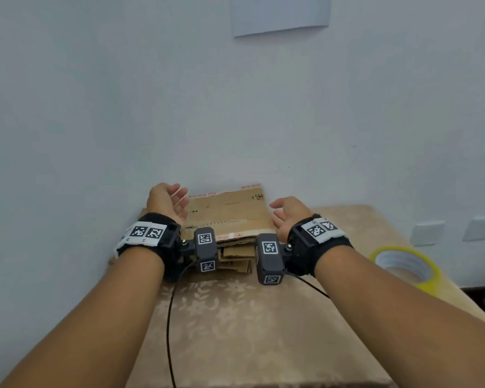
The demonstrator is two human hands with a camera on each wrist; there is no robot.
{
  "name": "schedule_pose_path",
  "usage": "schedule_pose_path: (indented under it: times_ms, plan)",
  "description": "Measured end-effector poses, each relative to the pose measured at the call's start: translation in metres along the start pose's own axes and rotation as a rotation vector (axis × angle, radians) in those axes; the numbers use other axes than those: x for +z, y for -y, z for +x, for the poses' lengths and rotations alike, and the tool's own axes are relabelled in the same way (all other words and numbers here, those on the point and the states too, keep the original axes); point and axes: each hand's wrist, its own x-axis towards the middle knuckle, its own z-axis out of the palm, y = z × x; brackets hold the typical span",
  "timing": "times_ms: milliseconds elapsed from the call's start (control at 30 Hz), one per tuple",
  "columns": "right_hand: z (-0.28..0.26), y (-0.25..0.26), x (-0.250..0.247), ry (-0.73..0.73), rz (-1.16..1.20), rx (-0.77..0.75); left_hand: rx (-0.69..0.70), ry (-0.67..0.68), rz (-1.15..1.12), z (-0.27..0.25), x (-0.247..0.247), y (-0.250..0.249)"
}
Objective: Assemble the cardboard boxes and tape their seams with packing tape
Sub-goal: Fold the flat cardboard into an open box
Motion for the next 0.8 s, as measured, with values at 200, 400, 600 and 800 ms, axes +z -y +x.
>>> schedule_pose_path:
  times_ms: [200,400,600,800]
  plan:
    - [-0.012,0.003,-0.003,0.095,-0.11,0.047,-0.027,0.016,0.135,-0.001,0.008,0.011]
    - [-0.012,-0.001,-0.01,0.055,-0.133,-0.015,-0.022,0.053,0.157,-0.008,0.01,0.012]
    - [-0.012,0.019,-0.037,-0.001,-0.038,-0.041,0.098,-0.013,0.145,-0.012,0.004,-0.005]
    - [-0.008,0.038,-0.072,-0.012,-0.018,-0.036,0.088,-0.065,0.228,-0.011,-0.001,0.0]
